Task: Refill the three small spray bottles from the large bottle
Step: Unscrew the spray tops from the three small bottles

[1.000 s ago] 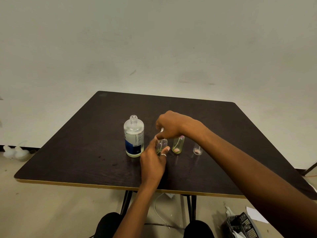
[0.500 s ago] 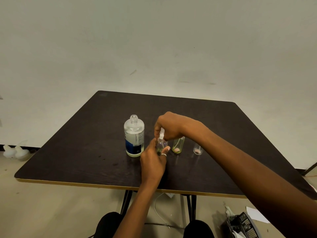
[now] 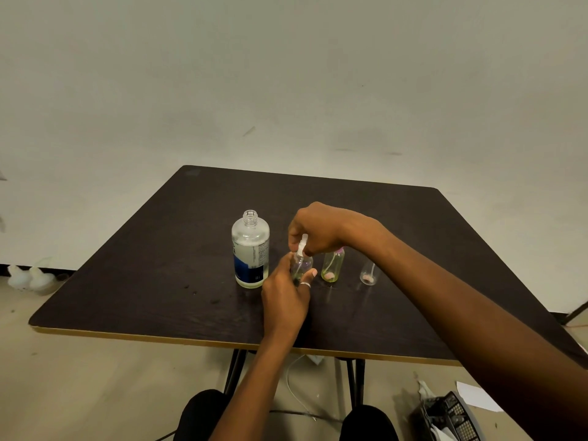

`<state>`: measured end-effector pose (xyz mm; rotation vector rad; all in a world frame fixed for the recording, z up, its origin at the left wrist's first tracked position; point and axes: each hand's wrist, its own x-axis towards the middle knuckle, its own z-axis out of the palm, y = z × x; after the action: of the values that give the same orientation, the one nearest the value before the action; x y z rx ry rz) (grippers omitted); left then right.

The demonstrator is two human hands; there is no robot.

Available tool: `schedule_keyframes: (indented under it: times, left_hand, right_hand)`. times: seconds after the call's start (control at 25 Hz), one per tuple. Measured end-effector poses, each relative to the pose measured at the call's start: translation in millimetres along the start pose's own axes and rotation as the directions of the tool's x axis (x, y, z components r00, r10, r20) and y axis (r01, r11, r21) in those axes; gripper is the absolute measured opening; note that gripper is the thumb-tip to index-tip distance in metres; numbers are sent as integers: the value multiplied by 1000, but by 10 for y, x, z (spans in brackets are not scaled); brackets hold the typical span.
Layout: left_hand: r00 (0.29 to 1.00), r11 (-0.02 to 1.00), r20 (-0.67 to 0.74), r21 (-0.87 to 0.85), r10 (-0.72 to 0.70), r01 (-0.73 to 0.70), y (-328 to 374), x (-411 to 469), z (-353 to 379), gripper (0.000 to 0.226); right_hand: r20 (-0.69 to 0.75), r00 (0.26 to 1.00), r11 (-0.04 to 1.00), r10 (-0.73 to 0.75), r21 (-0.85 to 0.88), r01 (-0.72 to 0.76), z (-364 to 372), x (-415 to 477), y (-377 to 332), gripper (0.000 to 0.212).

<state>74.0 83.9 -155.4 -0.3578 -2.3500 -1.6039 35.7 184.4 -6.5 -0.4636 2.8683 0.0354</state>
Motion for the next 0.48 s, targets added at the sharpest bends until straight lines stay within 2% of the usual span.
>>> schedule_keyframes:
  times: [0.12,0.24,0.48]
  left_hand:
    - [1000,1000,1,2,-2,2,-14,5,3,38]
    - [1000,1000,2,-6,-4,4,-16,1,7,36]
    - [1000,1000,-6,9,-1,1,-35,6,17,39]
  right_hand:
    - [-44,997,997,61,-35,-63,11,22,12,27]
    - [-111,984,990,137,-25,-141,60,35,7,43]
    - [-86,993,997,76,-22,-78,-6,13,-19,14]
